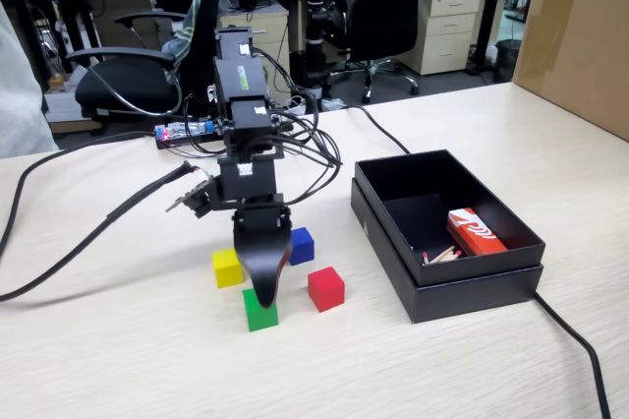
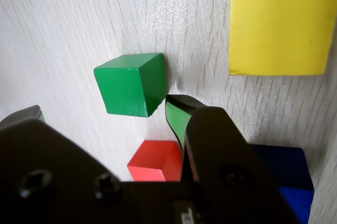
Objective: Put the green cube on top of the red cube
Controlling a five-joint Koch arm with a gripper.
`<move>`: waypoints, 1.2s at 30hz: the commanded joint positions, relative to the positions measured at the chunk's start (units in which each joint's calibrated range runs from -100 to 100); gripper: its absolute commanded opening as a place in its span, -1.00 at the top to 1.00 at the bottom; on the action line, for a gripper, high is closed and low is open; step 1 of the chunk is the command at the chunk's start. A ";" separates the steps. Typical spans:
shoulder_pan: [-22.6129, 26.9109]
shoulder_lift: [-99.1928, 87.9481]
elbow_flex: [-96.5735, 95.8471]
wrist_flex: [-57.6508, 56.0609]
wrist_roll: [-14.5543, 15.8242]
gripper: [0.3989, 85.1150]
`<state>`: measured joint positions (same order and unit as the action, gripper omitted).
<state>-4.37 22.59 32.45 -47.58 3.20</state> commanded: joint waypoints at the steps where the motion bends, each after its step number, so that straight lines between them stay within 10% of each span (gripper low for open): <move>1: -0.24 -0.84 5.36 -0.24 -0.44 -0.08; 20: -0.54 5.58 9.89 -0.24 -2.69 -0.06; 36: -0.05 6.73 11.97 -4.13 -4.40 0.35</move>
<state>-4.62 30.49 39.75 -50.29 -0.71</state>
